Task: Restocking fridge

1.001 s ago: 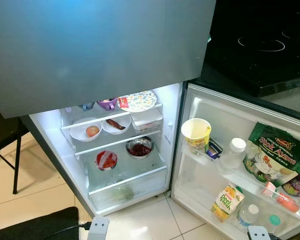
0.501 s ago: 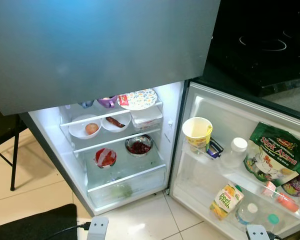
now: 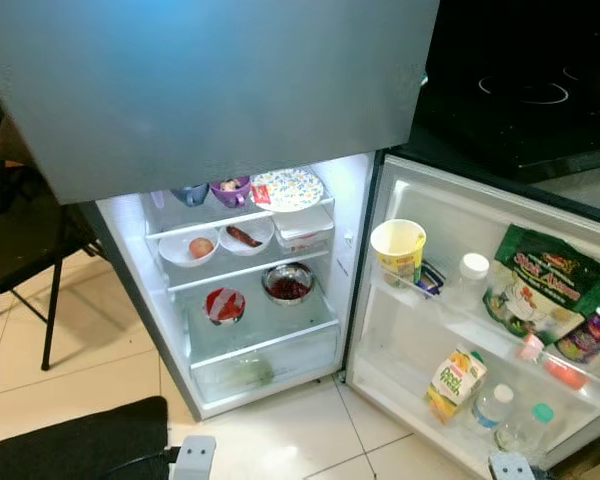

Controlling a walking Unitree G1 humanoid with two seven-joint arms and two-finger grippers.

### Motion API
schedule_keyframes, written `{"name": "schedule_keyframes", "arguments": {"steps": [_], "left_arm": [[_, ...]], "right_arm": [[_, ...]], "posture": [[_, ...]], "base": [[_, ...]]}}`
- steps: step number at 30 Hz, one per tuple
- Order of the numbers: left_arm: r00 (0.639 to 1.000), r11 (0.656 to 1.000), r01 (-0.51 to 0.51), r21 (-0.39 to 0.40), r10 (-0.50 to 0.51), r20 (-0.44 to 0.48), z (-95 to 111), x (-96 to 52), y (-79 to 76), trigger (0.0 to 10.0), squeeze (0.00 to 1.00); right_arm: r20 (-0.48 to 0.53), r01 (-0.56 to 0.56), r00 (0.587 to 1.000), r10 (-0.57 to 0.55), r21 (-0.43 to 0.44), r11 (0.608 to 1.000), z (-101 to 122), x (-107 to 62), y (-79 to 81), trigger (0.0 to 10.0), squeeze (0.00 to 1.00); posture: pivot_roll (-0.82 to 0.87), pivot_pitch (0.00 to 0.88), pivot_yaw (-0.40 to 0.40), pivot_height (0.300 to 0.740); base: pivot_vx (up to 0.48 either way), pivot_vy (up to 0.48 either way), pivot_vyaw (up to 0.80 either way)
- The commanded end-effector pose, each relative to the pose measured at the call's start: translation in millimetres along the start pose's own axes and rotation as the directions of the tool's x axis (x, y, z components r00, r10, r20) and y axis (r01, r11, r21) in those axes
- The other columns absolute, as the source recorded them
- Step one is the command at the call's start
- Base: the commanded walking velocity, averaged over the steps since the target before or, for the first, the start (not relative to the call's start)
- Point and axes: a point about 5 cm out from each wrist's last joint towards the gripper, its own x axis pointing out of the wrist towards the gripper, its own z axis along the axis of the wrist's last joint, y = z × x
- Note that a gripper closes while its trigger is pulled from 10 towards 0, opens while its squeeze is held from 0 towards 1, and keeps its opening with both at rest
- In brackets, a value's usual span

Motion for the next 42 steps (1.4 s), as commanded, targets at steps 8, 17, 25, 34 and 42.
{"name": "schedule_keyframes", "arguments": {"steps": [8, 17, 25, 34, 42], "left_arm": [[0.999, 1.0, 0.015, 0.005, -0.015, -0.028, -9.2, -0.7, -5.9, 10.0, 0.0], [0.999, 1.0, 0.03, 0.007, -0.03, -0.033, -11.5, -1.3, -5.9, 10.0, 0.0], [0.998, 0.999, 0.05, -0.013, -0.05, -0.027, -10.2, -1.4, -4.3, 10.0, 0.0], [0.997, 0.997, 0.069, -0.022, -0.07, -0.041, -12.8, -1.8, -4.7, 10.0, 0.0], [0.996, 0.997, 0.074, -0.025, -0.075, -0.038, -12.3, -1.5, -6.9, 10.0, 0.0]], "right_arm": [[0.011, 0.006, 1.0, -0.006, -0.003, 1.0, 3.4, 0.3, -0.7, 10.0, 0.0], [0.006, 0.0, 1.0, 0.0, -0.014, 1.0, 2.1, 0.4, 1.2, 10.0, 0.0], [0.002, 0.0, 1.0, 0.0, -0.026, 1.0, 0.5, 0.0, -0.2, 10.0, 0.0], [0.002, -0.014, 1.0, 0.014, -0.038, 0.999, 3.3, 0.2, -0.3, 10.0, 0.0], [-0.006, -0.019, 1.0, 0.019, -0.04, 0.999, 2.6, 0.4, 1.0, 10.0, 0.0]], "posture": [[0.0, 0.0, -0.045, 0.74], [0.0, 0.0, -0.044, 0.74], [0.0, 0.0, -0.046, 0.74], [0.0, 0.0, -0.044, 0.74], [0.0, 0.0, -0.044, 0.74]], "base": [[-0.329, 0.0, 0.0], [-0.285, 0.0, 0.0], [0.0, 0.0, 0.0], [0.0, 0.0, -0.16], [0.0, 0.0, -0.78]]}}
